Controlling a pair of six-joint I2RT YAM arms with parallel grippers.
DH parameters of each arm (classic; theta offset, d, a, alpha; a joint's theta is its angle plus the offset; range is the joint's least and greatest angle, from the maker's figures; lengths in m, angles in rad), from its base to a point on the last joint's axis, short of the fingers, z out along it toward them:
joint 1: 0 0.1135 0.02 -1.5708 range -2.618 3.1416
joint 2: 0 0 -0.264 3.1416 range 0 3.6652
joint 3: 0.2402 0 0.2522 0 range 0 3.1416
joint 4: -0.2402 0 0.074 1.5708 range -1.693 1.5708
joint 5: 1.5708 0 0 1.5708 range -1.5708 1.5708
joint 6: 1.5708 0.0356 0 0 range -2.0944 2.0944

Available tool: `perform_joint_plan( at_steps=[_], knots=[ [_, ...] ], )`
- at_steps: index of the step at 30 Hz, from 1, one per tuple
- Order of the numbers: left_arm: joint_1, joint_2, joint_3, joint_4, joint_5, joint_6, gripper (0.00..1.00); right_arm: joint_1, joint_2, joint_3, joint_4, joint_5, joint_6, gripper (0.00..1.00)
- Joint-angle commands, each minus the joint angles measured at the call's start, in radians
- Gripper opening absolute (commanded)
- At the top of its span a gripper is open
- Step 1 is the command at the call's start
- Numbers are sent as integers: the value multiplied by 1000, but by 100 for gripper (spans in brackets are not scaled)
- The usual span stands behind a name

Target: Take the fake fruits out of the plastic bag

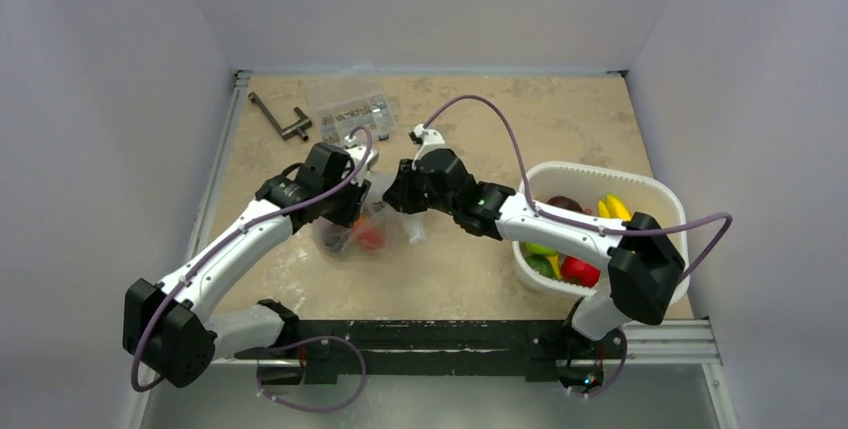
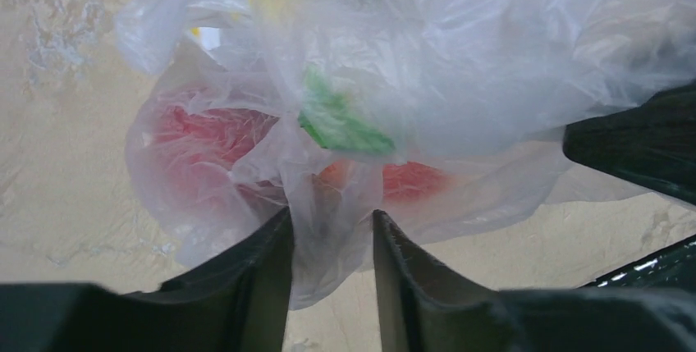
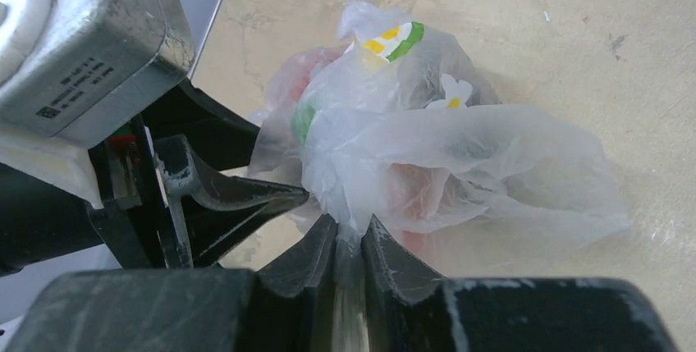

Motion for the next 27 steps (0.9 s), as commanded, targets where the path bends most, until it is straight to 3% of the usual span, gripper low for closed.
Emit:
perform_joint_plan(
  at_steps=[1,7,20,24,27],
  knots=[
    [-5,-45,49,4,-51,18,31,4,-71,-7,40,-3,3,17],
    [-5,-105,33,27,-11,45,0,4,-91,-15,30,31,-24,39],
    [-5,-177,12,50,-12,51,0,4,-6,170,-79,89,-195,92],
    [-7,-180,10,55,-14,53,0,2,53,240,-103,42,-219,94],
    [-7,-178,11,56,-15,54,0,3,96,278,-136,15,-221,88]
  ],
)
